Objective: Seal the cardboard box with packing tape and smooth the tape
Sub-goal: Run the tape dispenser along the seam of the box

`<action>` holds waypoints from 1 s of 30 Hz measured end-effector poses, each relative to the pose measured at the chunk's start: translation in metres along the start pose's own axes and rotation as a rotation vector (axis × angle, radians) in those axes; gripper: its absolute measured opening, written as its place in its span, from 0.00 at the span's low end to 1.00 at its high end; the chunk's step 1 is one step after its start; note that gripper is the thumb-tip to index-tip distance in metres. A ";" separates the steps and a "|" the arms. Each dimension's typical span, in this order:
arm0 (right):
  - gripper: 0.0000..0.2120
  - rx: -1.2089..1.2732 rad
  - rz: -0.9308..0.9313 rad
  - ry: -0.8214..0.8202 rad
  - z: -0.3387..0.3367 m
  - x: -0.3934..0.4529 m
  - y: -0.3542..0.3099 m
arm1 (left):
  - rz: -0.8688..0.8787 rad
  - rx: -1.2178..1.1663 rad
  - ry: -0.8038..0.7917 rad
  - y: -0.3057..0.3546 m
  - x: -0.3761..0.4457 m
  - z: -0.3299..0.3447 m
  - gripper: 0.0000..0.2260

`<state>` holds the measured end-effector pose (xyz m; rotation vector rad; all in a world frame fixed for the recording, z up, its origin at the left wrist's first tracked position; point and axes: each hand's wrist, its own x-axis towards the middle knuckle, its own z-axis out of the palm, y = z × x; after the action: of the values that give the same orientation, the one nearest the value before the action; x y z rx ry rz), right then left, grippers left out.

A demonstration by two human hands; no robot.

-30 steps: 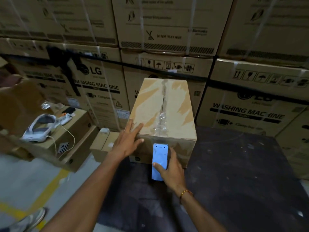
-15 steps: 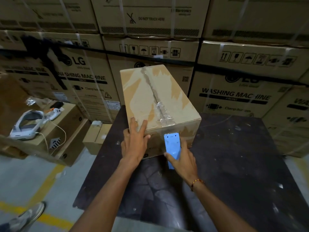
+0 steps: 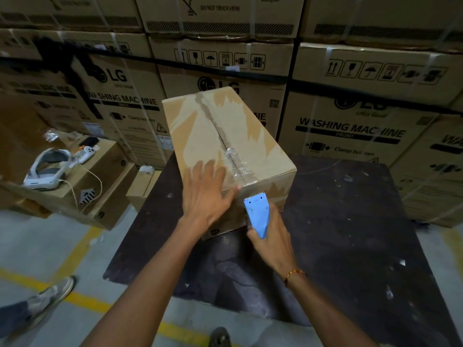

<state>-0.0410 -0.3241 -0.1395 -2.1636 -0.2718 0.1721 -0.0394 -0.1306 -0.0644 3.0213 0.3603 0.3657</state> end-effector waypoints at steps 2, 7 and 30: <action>0.35 -0.015 -0.023 0.009 -0.002 -0.001 0.001 | 0.143 -0.053 -0.126 0.009 0.025 0.005 0.29; 0.32 -0.025 -0.043 0.004 -0.009 0.001 0.002 | 0.323 -0.006 -0.283 0.002 0.047 0.024 0.28; 0.28 -0.052 -0.006 0.031 -0.006 -0.018 0.004 | 0.386 -0.025 -0.300 -0.012 0.052 0.033 0.33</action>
<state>-0.0566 -0.3358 -0.1385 -2.2149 -0.2676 0.1297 0.0150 -0.1079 -0.0854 3.0418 -0.2491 -0.0673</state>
